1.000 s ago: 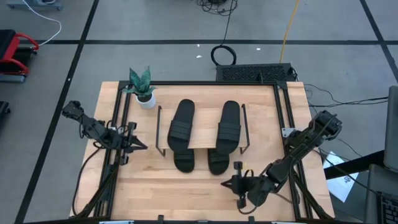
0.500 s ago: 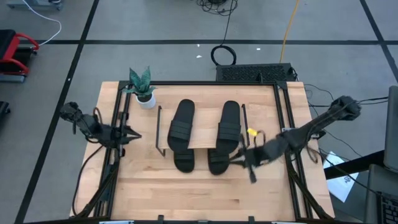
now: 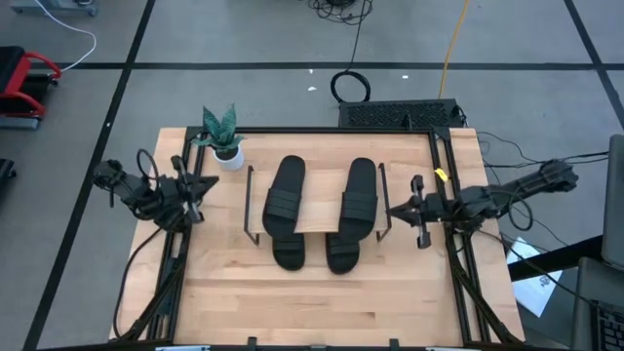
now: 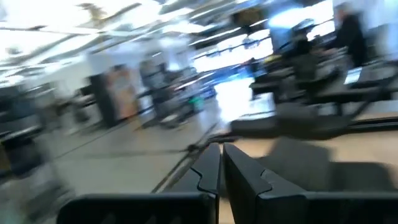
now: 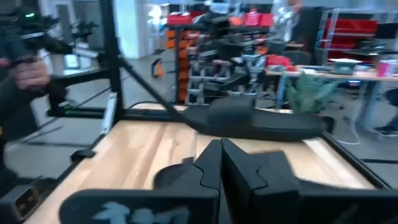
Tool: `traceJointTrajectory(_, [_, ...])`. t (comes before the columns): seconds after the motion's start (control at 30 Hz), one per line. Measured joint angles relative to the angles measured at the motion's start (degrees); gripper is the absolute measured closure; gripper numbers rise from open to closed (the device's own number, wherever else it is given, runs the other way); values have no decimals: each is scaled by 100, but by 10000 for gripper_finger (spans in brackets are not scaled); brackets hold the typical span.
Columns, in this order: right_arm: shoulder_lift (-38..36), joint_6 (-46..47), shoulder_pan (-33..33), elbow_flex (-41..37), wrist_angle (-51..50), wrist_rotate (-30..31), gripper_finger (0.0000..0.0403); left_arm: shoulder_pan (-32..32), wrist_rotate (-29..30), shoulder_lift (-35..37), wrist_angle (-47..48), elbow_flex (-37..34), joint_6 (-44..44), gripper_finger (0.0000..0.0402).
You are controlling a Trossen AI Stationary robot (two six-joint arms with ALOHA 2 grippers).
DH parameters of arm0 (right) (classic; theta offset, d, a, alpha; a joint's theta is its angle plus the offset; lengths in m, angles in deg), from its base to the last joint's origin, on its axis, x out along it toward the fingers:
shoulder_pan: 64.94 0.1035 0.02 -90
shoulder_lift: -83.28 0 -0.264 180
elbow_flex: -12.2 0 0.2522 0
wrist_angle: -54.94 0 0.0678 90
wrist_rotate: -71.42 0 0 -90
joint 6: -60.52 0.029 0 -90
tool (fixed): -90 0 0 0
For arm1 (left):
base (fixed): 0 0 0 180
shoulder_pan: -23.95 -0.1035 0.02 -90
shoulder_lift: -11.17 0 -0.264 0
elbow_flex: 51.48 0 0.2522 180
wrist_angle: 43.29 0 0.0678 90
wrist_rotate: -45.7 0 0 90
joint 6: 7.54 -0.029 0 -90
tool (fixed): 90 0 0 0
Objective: Pick and place slides into the shelf
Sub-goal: Return to Home Position
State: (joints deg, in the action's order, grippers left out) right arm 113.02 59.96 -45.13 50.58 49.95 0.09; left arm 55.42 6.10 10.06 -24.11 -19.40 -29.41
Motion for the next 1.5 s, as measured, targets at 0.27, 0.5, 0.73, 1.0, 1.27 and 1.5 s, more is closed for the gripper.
traceJointTrajectory(0.27, [-744, -106, -85, -963, 572, 319, 403, 0, -1478, 0, -230, -545, -27, 378])
traceJointTrajectory(0.5, [-796, -169, -298, -1624, 1140, 250, 403, -625, -460, -2, -764, -1148, -249, 378])
traceJointTrajectory(0.73, [-982, 159, -852, -1790, 1192, 95, 403, -2034, 317, 4, -1357, -1225, -609, 393])
traceJointTrajectory(1.0, [-1341, 459, -1291, -1790, 1280, -1338, 403, -2778, -2891, -2, -566, -1605, -315, 395])
traceJointTrajectory(1.27, [-1604, 744, -1346, -1790, 722, -1286, 403, -3059, -3000, 46, -600, -1611, 456, 401])
traceJointTrajectory(1.5, [-1970, 955, -1338, -1790, -35, -641, 403, -3003, -3516, 42, -381, -1606, 745, 401])
